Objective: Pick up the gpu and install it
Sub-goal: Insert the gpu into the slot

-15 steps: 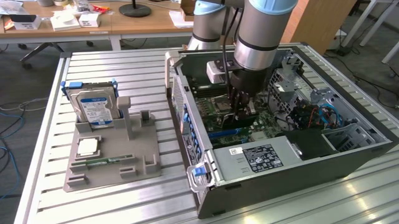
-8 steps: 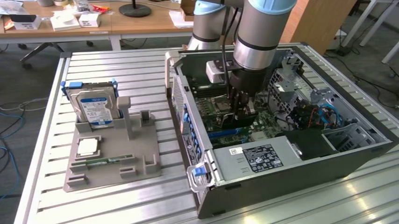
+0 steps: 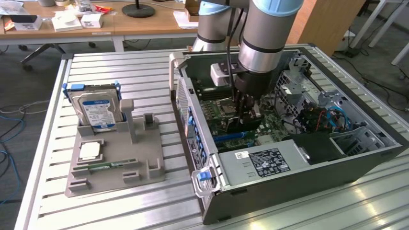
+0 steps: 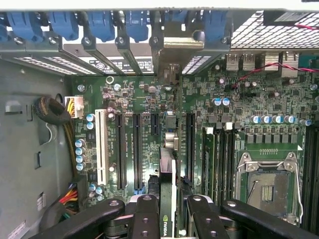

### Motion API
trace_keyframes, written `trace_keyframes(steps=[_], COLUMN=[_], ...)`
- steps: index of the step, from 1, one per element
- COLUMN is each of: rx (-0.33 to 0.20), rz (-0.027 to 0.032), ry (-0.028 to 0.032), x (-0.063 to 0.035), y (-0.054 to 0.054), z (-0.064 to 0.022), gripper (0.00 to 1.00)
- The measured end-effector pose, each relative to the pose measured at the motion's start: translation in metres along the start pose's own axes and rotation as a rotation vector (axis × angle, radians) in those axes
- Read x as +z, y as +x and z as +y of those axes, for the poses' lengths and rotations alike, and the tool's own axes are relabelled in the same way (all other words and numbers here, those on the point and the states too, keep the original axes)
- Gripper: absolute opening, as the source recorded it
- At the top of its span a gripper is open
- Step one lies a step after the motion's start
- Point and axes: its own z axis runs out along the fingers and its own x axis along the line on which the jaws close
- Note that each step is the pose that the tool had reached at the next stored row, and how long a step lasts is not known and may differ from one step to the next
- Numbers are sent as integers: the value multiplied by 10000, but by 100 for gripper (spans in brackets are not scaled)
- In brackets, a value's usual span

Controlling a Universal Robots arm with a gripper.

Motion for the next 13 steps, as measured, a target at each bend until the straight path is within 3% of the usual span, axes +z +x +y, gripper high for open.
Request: trace_keyframes(steps=[13], rx=[3], rz=[-1], ry=[0], x=[38], y=[0], z=[14], gripper=[26])
